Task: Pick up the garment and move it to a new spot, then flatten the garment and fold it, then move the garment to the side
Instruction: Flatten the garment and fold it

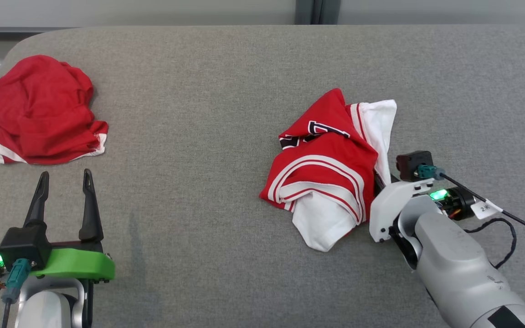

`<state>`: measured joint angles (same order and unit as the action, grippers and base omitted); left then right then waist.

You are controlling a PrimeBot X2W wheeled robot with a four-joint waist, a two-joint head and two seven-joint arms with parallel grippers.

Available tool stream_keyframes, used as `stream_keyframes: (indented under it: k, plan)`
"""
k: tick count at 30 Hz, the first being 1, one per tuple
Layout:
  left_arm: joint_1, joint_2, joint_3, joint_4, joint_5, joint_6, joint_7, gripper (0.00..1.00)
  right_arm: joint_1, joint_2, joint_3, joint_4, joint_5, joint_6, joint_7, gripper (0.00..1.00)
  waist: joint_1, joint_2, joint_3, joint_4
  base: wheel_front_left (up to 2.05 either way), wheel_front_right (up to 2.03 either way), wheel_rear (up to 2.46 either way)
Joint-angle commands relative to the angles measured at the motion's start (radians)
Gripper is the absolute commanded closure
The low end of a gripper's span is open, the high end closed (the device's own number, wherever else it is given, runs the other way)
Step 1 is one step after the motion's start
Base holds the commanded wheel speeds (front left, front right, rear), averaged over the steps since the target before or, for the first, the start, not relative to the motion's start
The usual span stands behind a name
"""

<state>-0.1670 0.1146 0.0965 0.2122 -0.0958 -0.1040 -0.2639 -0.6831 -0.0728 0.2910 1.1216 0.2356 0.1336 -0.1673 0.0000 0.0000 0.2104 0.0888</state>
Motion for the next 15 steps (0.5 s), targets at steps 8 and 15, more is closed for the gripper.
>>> stream_keyframes:
  k: [8,15]
  plan:
    - [0.033,-0.007,0.013,-0.018,0.016,0.003,-0.001,0.0,0.014,-0.173,-0.09,0.042,0.001,-0.004,-0.082,1.0,0.0,0.0,-0.046,-0.022,0.0,0.0,0.0]
    - [0.055,-0.01,0.017,-0.016,0.016,-0.001,-0.001,0.0,0.006,-0.255,-0.149,-0.01,-0.042,-0.004,-0.098,1.0,0.0,0.0,-0.076,-0.037,0.0,0.0,0.0]
